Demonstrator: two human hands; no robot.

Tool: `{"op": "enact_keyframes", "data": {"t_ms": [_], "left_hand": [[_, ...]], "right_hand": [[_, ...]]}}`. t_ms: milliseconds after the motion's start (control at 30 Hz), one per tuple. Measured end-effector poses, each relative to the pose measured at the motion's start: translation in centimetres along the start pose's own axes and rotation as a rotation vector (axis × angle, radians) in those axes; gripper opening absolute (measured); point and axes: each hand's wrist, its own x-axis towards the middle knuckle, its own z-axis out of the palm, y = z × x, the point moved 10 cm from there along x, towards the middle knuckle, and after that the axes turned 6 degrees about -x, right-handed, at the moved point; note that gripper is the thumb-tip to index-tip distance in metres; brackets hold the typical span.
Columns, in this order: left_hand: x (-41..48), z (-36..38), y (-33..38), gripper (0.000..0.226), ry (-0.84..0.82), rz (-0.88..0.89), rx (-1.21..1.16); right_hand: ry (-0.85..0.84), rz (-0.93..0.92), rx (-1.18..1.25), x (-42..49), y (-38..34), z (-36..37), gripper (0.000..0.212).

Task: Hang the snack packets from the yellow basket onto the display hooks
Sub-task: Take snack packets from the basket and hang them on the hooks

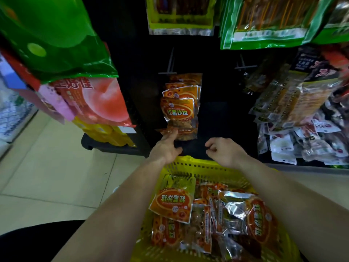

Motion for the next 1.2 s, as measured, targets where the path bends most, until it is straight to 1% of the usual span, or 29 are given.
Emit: {"op": "enact_keyframes", "data": {"t_ms": [67, 233, 333, 433, 600, 733, 867, 967, 1067, 1200], "left_hand": [[1.4, -0.2, -0.2, 0.079, 0.004, -0.007, 0.016], [6.3, -0.1, -0.6, 0.079, 0.012, 0.023, 0.031], [9.2, 0.3, -1.1, 0.078, 0.017, 0.045, 0.035], [11.4, 1.1, -1.5, 0.079, -0.006, 0.032, 0.055], [13.7, 1.9, -1.7, 0.078, -0.02, 0.006, 0.033], [13.1, 1.8, -1.9, 0.077, -0.021, 0.004, 0.026], [10.6, 1.2, -1.7, 0.076, -0.003, 0.031, 0.021], [8.3, 1.0, -1.5, 0.073, 0.013, 0.058, 0.001], [5.5, 0.4, -1.1, 0.072, 0.027, 0.094, -0.014], [1.2, -0.9, -0.3, 0.068, 0.046, 0.098, -0.026]], "right_hand": [[-0.007, -0.042, -0.007, 2.0, -1.0, 1.0, 0.042], [0.045, -0.15, 0.032, 8.8, -3.8, 2.7, 0.061], [0.054, -0.161, 0.017, 12.5, -4.0, 3.5, 0.073], [0.012, -0.149, 0.003, 15.2, -3.5, 4.4, 0.08], [0.037, -0.153, -0.022, 17.2, -2.9, 4.6, 0.075], [0.03, -0.172, -0.016, 16.5, -2.6, 4.6, 0.071], [0.031, -0.187, -0.007, 14.1, -2.6, 4.2, 0.066], [0.018, -0.137, 0.008, 11.7, -1.8, 3.9, 0.063], [0.001, -0.083, -0.003, 8.9, -1.0, 3.0, 0.064], [0.041, -0.029, -0.02, 4.4, -0.4, 0.4, 0.06]]}}
